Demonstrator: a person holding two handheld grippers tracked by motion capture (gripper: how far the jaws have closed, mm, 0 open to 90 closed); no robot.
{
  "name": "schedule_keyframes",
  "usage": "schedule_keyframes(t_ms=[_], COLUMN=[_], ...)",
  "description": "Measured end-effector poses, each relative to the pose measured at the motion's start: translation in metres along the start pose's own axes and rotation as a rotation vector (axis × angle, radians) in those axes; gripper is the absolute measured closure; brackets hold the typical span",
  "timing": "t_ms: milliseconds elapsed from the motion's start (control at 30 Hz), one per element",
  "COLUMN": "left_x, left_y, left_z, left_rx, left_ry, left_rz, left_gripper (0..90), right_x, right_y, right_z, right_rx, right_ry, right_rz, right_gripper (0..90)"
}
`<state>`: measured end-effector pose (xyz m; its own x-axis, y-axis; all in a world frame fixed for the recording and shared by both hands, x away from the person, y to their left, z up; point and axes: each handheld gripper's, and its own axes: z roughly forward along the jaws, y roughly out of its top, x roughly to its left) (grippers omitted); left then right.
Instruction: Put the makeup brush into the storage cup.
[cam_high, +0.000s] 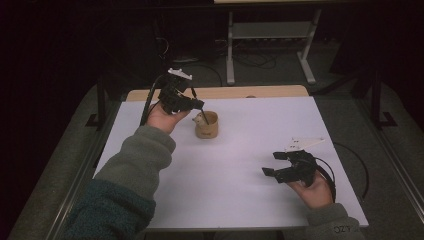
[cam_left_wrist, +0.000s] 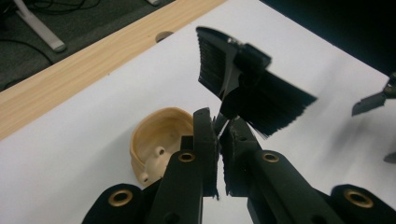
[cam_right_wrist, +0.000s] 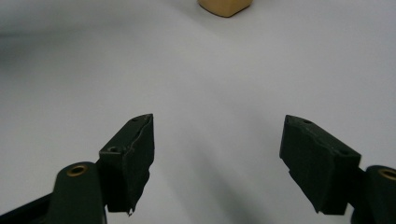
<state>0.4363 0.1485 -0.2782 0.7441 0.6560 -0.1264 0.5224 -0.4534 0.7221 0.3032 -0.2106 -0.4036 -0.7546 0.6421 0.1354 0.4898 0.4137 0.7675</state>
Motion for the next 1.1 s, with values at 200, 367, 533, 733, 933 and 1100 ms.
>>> schedule_keyframes(t_ms=[200, 367, 533, 733, 933, 1100], left_x=[0.006, 0.011, 0.017, 0.021, 0.024, 0.026], left_y=[0.004, 0.005, 0.004, 0.003, 0.002, 0.000], left_z=[0.004, 0.009, 0.015, 0.021, 0.031, 0.039], left_rx=[-0.010, -0.016, -0.013, -0.009, 0.006, 0.017], left_ry=[0.023, 0.037, 0.062, 0.074, 0.087, 0.093], left_rz=[-0.024, -0.045, -0.070, -0.085, -0.098, -0.104], left_gripper=[85.4, 85.3, 85.4, 85.3, 85.2, 85.1], right_x=[-0.001, -0.001, -0.001, -0.001, -0.001, 0.001], right_y=[0.000, 0.001, 0.001, 0.001, 0.001, 0.002], right_z=[0.000, -0.001, -0.002, -0.002, -0.002, -0.002], right_rx=[-0.004, -0.007, -0.011, -0.018, -0.018, -0.017], right_ry=[0.000, 0.001, -0.001, -0.003, -0.006, -0.007], right_rz=[-0.002, 0.002, -0.003, -0.002, -0.001, 0.000], right_gripper=[25.5, 25.5, 25.5, 25.5, 25.6, 25.7])
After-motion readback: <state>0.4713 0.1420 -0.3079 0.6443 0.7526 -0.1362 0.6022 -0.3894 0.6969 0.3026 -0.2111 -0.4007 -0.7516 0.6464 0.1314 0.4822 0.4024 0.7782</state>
